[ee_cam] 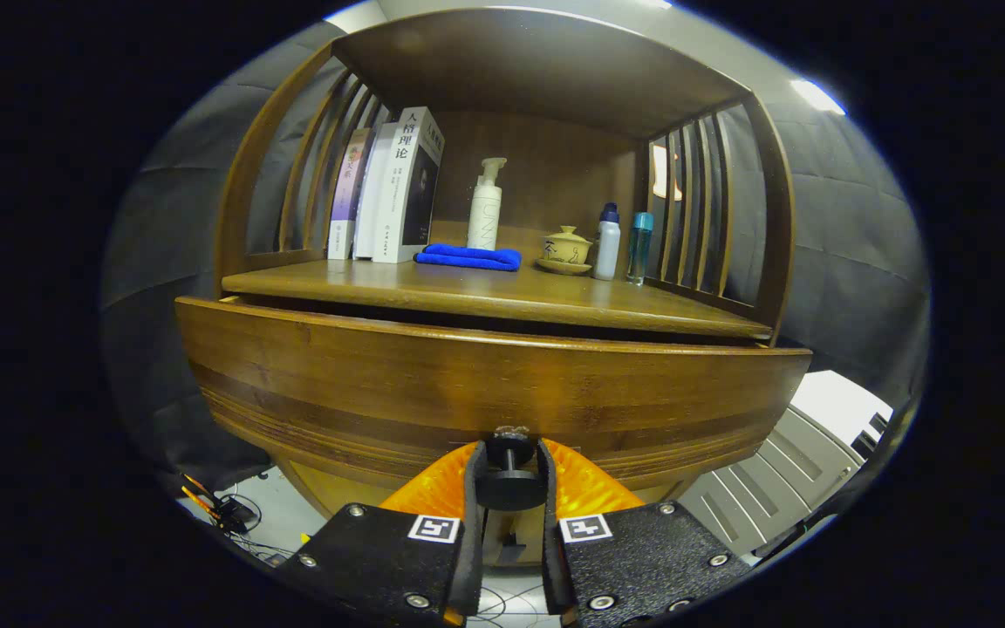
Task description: Pull open the drawer, take out the items inside it, and place them on the countertop above the cabinet.
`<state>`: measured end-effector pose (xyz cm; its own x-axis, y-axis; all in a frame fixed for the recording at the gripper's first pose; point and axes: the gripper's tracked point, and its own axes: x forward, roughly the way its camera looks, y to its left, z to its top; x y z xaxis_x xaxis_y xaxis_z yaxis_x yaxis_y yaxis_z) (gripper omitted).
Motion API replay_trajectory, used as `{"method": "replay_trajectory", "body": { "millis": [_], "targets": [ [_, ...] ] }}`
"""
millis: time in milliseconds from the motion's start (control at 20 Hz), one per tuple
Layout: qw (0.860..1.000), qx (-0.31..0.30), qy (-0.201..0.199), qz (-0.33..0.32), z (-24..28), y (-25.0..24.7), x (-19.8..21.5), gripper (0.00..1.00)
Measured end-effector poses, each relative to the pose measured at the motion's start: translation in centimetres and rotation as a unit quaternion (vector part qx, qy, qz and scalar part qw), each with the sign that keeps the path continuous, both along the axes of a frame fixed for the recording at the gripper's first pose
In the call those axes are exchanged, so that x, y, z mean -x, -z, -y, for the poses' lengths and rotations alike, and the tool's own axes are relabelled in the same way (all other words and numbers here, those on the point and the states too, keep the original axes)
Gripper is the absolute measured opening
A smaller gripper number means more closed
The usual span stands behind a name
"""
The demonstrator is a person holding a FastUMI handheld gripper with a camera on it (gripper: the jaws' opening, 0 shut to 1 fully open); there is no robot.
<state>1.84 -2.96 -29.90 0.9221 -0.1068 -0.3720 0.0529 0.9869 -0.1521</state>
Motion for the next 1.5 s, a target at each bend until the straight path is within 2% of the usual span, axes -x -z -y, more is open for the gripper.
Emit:
{"method": "replay_trajectory", "body": {
  "millis": [300, 450, 950, 1150, 1250, 1350, 1500],
  "targets": [
    [1.0, -0.004, -0.008, 0.005, -0.2, -0.4, 6.2, 0.28],
    [1.0, -0.006, -0.01, -0.014, -0.6, -0.4, 8.2, 0.28],
    [0.998, -0.038, -0.019, -0.038, -1.3, -0.2, 12.8, 0.28],
    [0.999, -0.025, -0.033, -0.032, -1.6, -0.3, 13.3, 0.28],
    [0.998, -0.035, -0.032, -0.038, -1.7, -0.1, 13.4, 0.34],
    [0.996, -0.053, -0.044, -0.057, -2.1, 0.2, 14.4, 0.52],
    [0.993, -0.058, -0.093, -0.03, -3.3, -2.4, 15.0, 0.78]
  ]
}}
